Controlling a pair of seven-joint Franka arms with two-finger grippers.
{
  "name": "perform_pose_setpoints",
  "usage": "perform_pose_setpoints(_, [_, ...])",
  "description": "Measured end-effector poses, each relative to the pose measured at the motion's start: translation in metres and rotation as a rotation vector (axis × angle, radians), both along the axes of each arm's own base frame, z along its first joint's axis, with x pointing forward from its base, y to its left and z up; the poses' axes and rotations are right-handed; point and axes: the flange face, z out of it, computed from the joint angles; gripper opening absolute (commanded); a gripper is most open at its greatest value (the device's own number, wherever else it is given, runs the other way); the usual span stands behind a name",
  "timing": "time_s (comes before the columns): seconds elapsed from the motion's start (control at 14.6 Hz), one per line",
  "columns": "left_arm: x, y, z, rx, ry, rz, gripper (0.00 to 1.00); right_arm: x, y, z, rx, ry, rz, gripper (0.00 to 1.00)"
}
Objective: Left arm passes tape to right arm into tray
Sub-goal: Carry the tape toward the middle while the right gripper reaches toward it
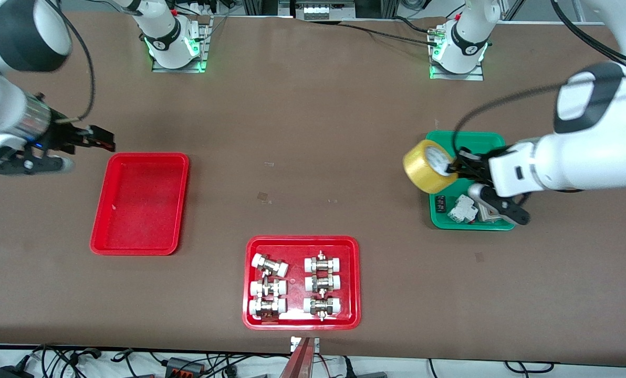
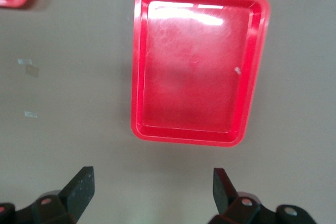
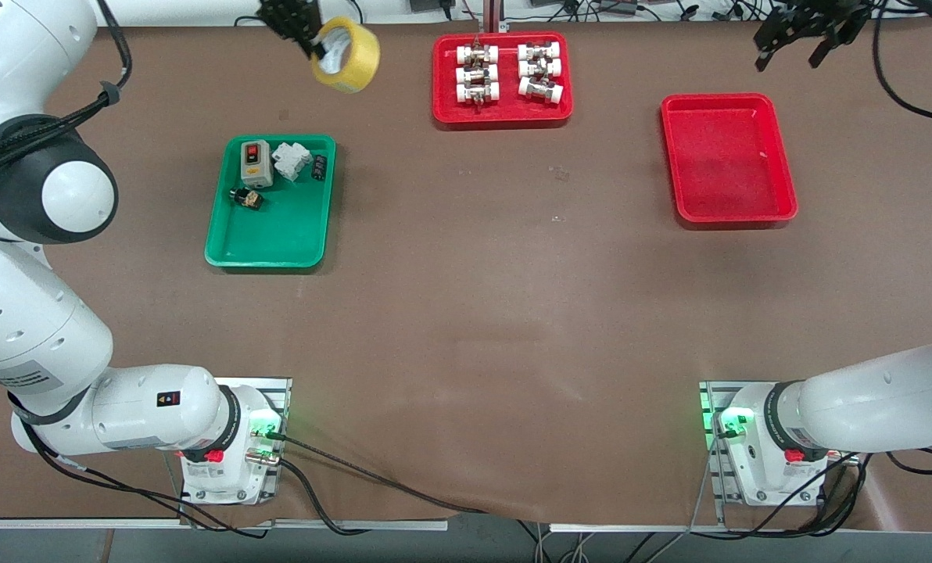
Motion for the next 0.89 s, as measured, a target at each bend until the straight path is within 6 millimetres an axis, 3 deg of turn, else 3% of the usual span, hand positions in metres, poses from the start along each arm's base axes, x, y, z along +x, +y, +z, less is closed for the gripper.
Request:
perform_pose_setpoints(0.14, [-0.008,-0.052,-0.002,-0.023,0.027,0.031,0.00,0.007,0.013,-0.024,0.028,0.034,0.009,1.00])
perform_pose_setpoints(0.27, [-0.009,-0.098,-0.016,-0.062,0.044,0.106,0.00,0.014,0.035,-0.032,0.140,0.045,-0.007,1.00])
perform_pose_setpoints(0.68, [-0.021,-0.244,-0.108,-0.145,0.006,0.280,0.00,0.044,0.112,-0.038,0.547,0.059,0.032,1.00])
perform_pose_setpoints(0.89, [-0.025,-0.278,-0.134,-0.190,-0.032,0.362,0.00,0.062,0.138,-0.047,0.736,0.025,0.109,1.00])
